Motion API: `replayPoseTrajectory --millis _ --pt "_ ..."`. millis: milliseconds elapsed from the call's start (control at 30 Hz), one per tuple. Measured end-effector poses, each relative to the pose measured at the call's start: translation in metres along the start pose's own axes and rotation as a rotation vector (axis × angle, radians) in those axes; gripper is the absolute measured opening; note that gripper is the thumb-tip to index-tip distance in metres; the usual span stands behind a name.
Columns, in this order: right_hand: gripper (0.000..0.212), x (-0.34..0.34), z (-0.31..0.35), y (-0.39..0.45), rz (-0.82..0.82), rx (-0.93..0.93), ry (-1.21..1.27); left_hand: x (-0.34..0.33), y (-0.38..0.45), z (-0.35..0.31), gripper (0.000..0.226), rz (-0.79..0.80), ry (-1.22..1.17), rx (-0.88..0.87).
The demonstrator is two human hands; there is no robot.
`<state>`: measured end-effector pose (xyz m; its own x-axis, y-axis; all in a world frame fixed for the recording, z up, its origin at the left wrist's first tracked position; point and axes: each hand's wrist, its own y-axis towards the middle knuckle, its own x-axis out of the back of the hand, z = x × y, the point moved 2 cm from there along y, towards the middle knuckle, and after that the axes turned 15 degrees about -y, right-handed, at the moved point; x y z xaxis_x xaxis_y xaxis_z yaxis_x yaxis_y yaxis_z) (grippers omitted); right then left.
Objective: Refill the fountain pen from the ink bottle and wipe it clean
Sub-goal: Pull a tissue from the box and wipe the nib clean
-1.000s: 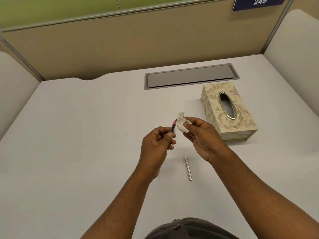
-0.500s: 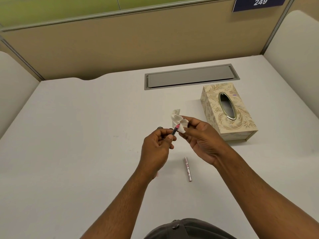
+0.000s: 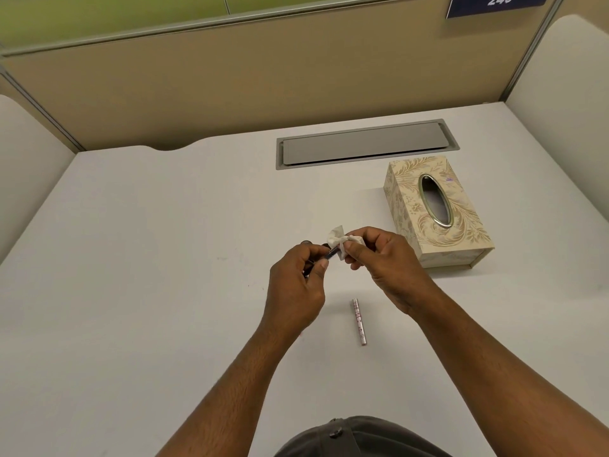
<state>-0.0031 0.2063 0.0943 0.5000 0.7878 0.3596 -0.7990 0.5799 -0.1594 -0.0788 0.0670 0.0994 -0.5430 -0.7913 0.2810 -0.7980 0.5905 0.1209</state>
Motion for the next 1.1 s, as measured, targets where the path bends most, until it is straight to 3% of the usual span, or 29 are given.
replayPoseTrajectory --millis 167,367,533,733,900,1100 --pt "0.015 0.005 0.002 0.002 0.044 -0.039 -0.107 -0.002 -0.002 0.001 0.017 0.011 0.079 -0.07" --pt "0.016 -0.001 0.004 0.004 0.016 0.033 -0.567 -0.004 -0.006 0.005 0.016 0.005 0.17 -0.099" --pt "0.024 -0.002 0.005 0.006 -0.081 0.121 -0.792 -0.001 -0.008 0.01 0.018 -0.019 0.205 -0.046" --pt "0.009 0.009 0.0 0.007 -0.27 0.095 -0.628 0.008 -0.002 0.008 0.016 -0.053 0.02 0.119" --pt "0.01 -0.002 0.009 -0.006 -0.377 0.12 -0.552 -0.001 -0.005 0.005 0.016 -0.101 0.078 -0.023" --pt "0.006 -0.01 0.012 -0.012 -0.42 0.163 -0.503 -0.007 -0.008 0.006 0.014 -0.121 0.077 -0.014"
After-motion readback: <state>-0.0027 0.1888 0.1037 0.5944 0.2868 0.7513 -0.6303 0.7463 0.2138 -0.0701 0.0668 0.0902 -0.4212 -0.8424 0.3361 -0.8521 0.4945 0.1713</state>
